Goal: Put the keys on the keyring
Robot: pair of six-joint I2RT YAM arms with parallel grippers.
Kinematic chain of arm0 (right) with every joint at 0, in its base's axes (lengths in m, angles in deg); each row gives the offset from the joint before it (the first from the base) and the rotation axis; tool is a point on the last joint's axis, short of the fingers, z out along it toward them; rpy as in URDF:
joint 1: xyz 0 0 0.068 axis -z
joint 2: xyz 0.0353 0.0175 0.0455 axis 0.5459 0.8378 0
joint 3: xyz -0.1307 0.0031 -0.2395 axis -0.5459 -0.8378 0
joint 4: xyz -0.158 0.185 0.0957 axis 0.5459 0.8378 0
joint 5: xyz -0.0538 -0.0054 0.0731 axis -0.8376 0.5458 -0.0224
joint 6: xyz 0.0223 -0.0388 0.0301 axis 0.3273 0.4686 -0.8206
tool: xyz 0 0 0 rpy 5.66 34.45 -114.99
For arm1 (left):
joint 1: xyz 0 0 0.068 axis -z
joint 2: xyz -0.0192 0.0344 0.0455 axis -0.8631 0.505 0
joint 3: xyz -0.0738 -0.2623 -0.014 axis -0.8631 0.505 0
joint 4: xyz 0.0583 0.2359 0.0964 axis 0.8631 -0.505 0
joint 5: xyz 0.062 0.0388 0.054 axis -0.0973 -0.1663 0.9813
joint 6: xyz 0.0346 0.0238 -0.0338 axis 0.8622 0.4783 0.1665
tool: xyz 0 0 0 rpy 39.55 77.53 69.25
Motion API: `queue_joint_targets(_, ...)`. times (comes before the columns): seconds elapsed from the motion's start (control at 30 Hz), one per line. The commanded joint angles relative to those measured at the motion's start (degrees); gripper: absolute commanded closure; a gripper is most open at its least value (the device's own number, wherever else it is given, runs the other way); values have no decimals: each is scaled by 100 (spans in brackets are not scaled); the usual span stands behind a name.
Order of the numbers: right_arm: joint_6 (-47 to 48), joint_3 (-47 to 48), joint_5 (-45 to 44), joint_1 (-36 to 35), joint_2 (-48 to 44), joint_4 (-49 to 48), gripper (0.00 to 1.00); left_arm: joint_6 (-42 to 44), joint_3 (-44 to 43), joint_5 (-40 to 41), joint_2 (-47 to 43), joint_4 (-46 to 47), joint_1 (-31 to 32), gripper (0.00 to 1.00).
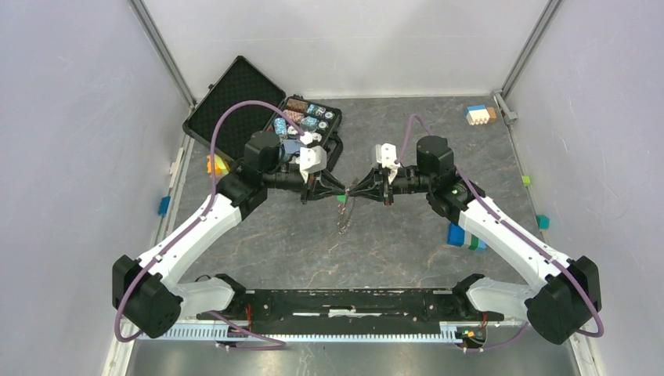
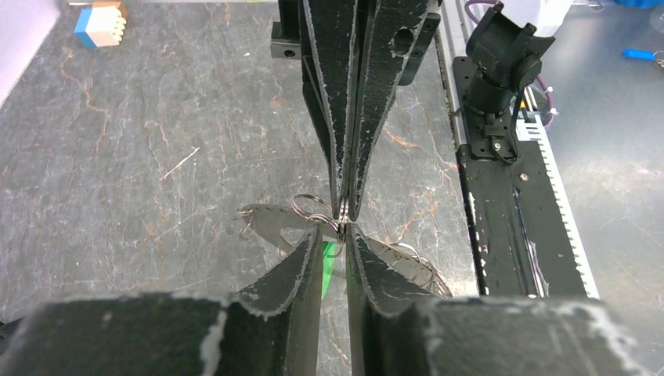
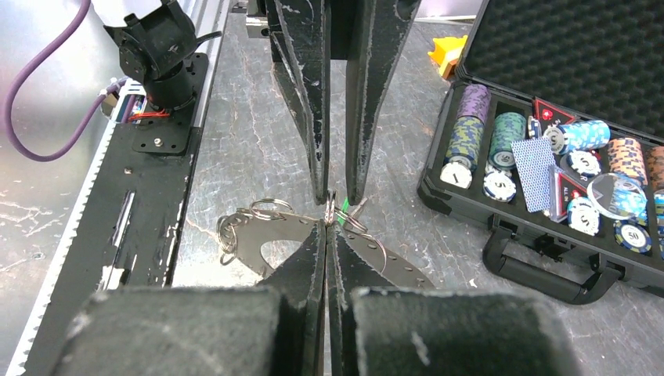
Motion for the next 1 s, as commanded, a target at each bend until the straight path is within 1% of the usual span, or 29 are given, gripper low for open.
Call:
queue_joint_targets(0.0, -130, 86, 182, 46, -116, -373, 100, -391, 143, -429, -131, 643, -49, 80)
queue_joint_targets(0.1, -192, 83, 201, 63, -101, -447, 100, -606, 165, -710, 43, 933, -50, 84)
queue_joint_targets(0.23, -210, 87, 210, 96, -143, -457, 100, -602, 268, -928, 126, 1007, -49, 85)
queue_joint_targets(0.33, -210, 86, 215, 112, -152, -466, 100, -659, 484, -1020, 58, 1368, -48, 85)
queue_joint_targets(0.43, -270, 54, 241, 120, -126, -571, 100, -969, 684, -1135, 42, 1852, -48, 80)
queue_joint_targets(0.57, -360, 40, 263, 115, -115, -711, 100, -1768, 1127, -1190, 31, 3029, -73, 74)
queue_joint_targets(0.6, -353, 42, 262, 124, -129, -712, 100, -1824, 1205, -1175, 9, 3195, -88, 72)
queue_joint_targets(0.7, -351, 20, 247, 154, -165, -764, 100, -2290, 1426, -1078, -66, 3676, -212, 71)
queue_joint_targets(0.83, -413, 23, 241, 179, -169, -888, 100, -3283, 1814, -997, -6, 5019, -387, 69)
queue_joint_targets(0.9, -438, 50, 229, 177, -154, -953, 100, -3916, 1917, -1005, 81, 5721, -463, 66)
queue_joint_targets(0.97, -439, 98, 217, 179, -122, -961, 100, -4296, 1939, -1061, 171, 6138, -496, 61)
